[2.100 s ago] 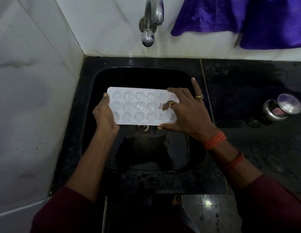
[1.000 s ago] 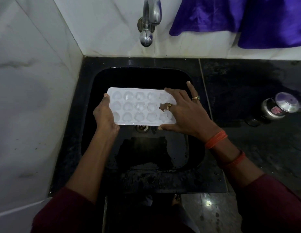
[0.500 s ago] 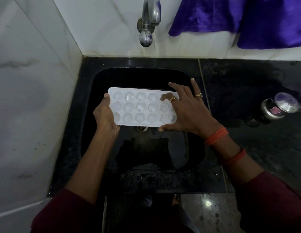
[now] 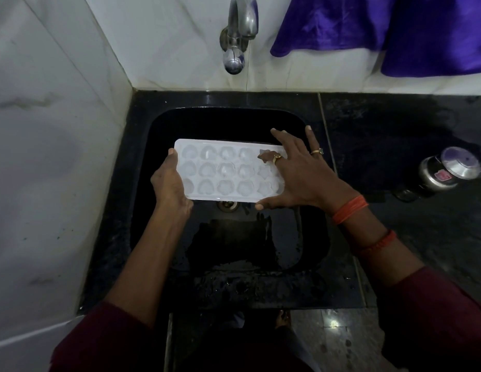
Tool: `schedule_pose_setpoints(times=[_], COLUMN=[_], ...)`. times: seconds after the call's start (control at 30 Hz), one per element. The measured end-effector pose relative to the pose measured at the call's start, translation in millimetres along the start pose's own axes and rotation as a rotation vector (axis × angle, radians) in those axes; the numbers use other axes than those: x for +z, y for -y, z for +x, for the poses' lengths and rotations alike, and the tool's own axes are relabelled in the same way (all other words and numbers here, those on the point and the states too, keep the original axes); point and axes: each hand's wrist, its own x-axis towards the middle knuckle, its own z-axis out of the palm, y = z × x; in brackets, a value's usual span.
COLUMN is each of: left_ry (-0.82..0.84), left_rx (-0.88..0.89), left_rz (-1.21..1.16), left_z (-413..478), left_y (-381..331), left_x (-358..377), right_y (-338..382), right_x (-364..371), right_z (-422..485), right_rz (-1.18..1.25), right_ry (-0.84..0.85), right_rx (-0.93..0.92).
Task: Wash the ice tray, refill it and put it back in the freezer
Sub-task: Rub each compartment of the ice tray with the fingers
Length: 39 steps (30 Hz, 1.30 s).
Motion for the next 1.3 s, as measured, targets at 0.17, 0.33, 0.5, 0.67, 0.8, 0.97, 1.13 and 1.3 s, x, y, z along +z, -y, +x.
schedule_pose_setpoints(times=[0.17,0.33,0.5,0.67,0.8,0.97,1.13,1.3], left_ry=[-0.005,-0.015,-0.013,-0.016,-0.014,-0.018,-0.018,-0.021], left_rx=[0.005,0.005,0.0,-0.001,0.008,0.009,0.007,0.006], left_rz=[0.013,0.022,0.015,0.001,0.026,0.05,0.049,0.045], left_z=[0.1,0.4,-1.0,-0.5,1.4,0.3,0.1,2.2], left_y=[-0.7,-3.4,-2.4,-0.5,-1.0,0.5,1.0,0.5], left_x=[1.2,3.5,2.7,3.0,1.7,1.4,1.6,0.5], right_y=[1.9,2.7,1.8,2.8,3.7,2.4,3.5,6.1], right_x=[-5.1,-5.9,-4.9,-6.7,-5.7,-3.7,-6.4,-5.9], right_z=[1.1,2.2,2.5,3.3,3.6,4.7,4.8,4.2], right_rz=[-0.043,-0.066,-0.056,-0.078,-0.088,-0.081,-0.102,-0.11], right_ry=[-0.025,-0.072,-0.024,-0.057,-0.07,-0.008,-0.023,-0.028], right_rx=[-0.008,-0.001,0.007,0.002,0.003,0.011,0.023,0.027])
